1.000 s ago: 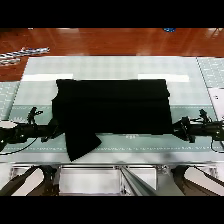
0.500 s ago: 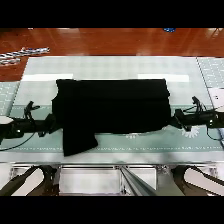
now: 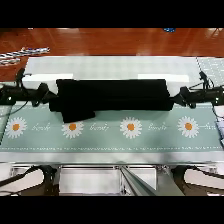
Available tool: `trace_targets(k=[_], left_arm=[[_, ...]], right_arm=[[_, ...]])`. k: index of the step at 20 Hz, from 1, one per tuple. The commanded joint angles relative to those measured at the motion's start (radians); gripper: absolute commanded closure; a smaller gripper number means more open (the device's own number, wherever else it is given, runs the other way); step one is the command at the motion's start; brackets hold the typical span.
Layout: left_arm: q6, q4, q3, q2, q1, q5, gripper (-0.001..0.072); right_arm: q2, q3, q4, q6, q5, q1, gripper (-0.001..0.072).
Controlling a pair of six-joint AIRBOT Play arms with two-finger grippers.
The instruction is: Fold the shirts.
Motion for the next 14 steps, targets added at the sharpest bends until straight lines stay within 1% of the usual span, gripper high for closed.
trace_targets(k=[1,5,8,10,14], left_arm=[[-0.060,-0.001,0.222,-0.203,-0.064,-0.004,0.0688],[-0.122,0.000,0.468,-0.409,-0.111,-0.042,0.0688],[-0.175,0.000,0.615,-0.515,-0.113,-0.057,0.0688],[-0.190,0.000,0.671,-0.558,-0.113,-0.055,0.0688],[-0.187,0.000,0.715,-0.610,-0.113,-0.032,0.0688]], right_arm=[[-0.122,0.157,0.063,0.002,-0.050,0.044,0.0682],[-0.254,0.311,0.072,0.043,-0.072,0.079,0.0682],[-0.335,0.397,0.071,0.071,-0.071,0.080,0.0682],[-0.367,0.426,0.071,0.073,-0.075,0.080,0.0682],[-0.401,0.452,0.078,0.076,-0.097,0.080,0.0682]])
